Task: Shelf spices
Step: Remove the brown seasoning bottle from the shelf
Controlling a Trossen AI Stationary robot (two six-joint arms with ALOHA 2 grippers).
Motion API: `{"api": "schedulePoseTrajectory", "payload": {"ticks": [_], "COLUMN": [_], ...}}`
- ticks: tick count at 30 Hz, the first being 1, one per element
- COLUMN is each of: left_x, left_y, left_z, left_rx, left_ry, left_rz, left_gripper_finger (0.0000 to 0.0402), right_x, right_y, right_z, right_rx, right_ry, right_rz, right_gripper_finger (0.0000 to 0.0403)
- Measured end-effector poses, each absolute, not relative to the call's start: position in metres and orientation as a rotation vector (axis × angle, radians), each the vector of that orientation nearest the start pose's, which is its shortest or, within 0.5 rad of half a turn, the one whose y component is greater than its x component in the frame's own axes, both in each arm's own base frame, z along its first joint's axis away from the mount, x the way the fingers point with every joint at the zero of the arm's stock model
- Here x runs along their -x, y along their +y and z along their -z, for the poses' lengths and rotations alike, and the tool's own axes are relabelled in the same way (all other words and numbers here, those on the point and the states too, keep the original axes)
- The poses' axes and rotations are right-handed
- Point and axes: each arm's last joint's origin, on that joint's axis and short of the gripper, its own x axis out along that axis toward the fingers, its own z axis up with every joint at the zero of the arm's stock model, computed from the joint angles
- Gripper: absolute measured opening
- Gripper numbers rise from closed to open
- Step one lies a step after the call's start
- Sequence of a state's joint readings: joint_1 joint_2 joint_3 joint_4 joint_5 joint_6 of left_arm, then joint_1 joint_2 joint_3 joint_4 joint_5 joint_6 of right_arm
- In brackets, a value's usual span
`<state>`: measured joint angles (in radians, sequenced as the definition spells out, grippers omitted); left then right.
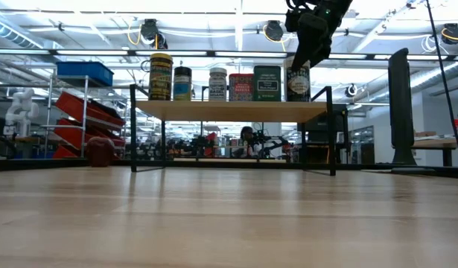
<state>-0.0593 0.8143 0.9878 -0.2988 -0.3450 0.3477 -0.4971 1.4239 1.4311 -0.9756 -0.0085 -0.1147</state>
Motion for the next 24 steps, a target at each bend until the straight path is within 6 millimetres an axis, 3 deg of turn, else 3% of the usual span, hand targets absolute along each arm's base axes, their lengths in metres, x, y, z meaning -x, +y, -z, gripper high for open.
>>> {"api": "schedulePoseTrajectory", "payload": {"ticks": [6, 13, 18, 24], "left_x": [-0.164, -0.164, -0.164, -0.164], "left_y": [0.000, 0.000, 0.000, 0.000], "left_z": [-0.385, -0.385, -0.385, -0.385], "left_rx": [-0.370, -0.370, -0.370, -0.370], "left_ry": [0.171, 0.172, 0.172, 0.172], "left_rz": [-0.261, -0.261, -0.261, -0.261], "left_gripper_finger": [0.0176, 0.0176, 0.0176, 0.0176], "right_x": [-0.245, -0.238, -0.228, -0.207], "right_y": [-0.130, -0.120, -0.098, -0.064], "right_z": [-0.352, -0.398, -0.434, -0.457], "right_rx": [-0.154, -0.166, -0.208, -0.273], "right_ry": [0.969, 0.887, 0.836, 0.823], "right_rz": [0.396, 0.402, 0.335, 0.287], "right_gripper_finger": [0.0269, 0.0263, 0.0268, 0.0266]}}
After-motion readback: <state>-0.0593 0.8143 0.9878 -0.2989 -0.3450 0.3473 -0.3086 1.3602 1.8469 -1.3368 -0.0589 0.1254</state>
